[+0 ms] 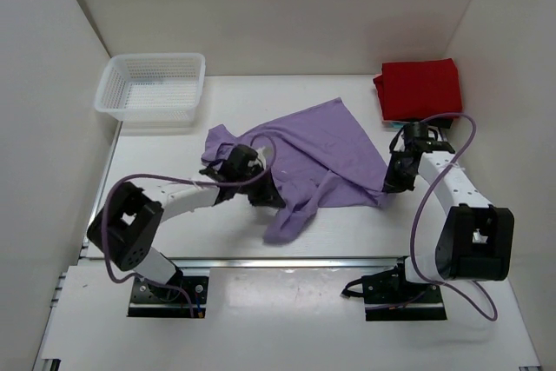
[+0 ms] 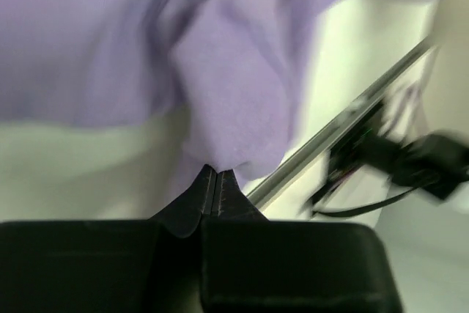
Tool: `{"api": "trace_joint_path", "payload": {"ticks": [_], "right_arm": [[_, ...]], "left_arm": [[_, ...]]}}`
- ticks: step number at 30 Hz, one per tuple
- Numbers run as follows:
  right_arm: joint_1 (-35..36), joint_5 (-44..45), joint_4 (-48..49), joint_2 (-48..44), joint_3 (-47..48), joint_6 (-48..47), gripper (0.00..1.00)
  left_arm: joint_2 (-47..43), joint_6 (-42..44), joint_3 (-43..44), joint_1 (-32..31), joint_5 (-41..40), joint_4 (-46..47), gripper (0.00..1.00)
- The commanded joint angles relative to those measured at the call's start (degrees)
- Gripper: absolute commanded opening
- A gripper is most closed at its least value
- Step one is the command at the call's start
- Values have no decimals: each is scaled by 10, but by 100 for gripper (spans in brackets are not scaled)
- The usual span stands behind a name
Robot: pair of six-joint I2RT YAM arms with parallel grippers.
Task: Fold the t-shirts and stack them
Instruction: Flatten out the tshirt
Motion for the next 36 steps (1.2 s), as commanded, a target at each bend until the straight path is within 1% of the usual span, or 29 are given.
{"api": "trace_joint_path", "payload": {"ticks": [1,2,4,5,6,7,8,9,10,11,12,13,14,15,16,17,18,19,20,21,22,23,24,26,28,31,32,33,36], "right_arm": [[-15,-10,-4,-22,69,8,0],[-18,-6,-4,-21,95,12,0],[-29,-36,-1,-10,171,24,1],[-30,-36,-2,-2,196,31,0],[-35,-44,-5,16,267,29,0],[-38,-52,-11,31,346,25,0],[-39,-49,-20,53,390,25,0],[-38,-45,-24,64,478,23,0],[-41,-45,-29,85,548,23,0],[-42,-49,-28,87,584,26,0],[-47,-52,-24,95,623,28,0],[-47,-52,-19,92,638,34,0],[-47,-47,-19,87,651,32,0],[-46,-37,-23,83,651,32,0],[-42,-28,-25,71,644,30,0],[-43,-22,-30,66,625,27,0],[-42,-22,-37,50,602,25,0],[-39,-12,-37,33,584,20,0],[-28,-2,-43,29,580,17,0],[-13,21,-42,10,578,6,0],[-5,48,-41,-3,583,-1,0],[6,52,-41,-13,591,-8,1],[8,81,-39,-17,599,-18,0],[0,86,-30,-28,606,-12,0],[-4,85,-17,-31,622,-14,0],[-7,58,-6,-1,639,-11,0],[-14,30,-1,14,636,0,0],[-12,29,4,28,640,5,0],[-8,19,13,80,665,5,0]], "left_arm": [[-63,14,134,41,-36,-56,0],[-59,16,159,61,-35,-68,0],[-44,20,261,95,-22,-85,0],[-18,20,294,121,-17,-98,0],[-5,22,367,140,-10,-108,0],[30,28,465,166,-3,-135,0],[69,39,575,184,-7,-152,0],[112,55,639,200,-11,-193,0],[158,60,764,215,-23,-240,0],[179,60,827,235,-24,-257,0],[198,57,931,246,-33,-277,0],[220,49,1009,262,-43,-313,0],[224,42,1027,283,-39,-331,0],[213,41,1017,293,-31,-330,0],[183,48,960,306,-29,-325,0],[130,55,919,308,-31,-301,0],[100,61,824,312,-43,-284,0],[43,58,735,312,-56,-231,0],[-9,58,706,314,-66,-223,0],[-43,61,665,318,-76,-221,0],[-54,70,660,319,-89,-227,0],[-68,77,664,321,-103,-244,0],[-69,85,686,319,-112,-269,0],[-62,91,722,321,-110,-292,0],[-58,75,739,323,-98,-288,0],[-38,49,735,328,-76,-268,0],[-20,42,736,328,-68,-266,0],[1,39,740,327,-57,-259,0],[62,36,782,336,-42,-252,0]]}}
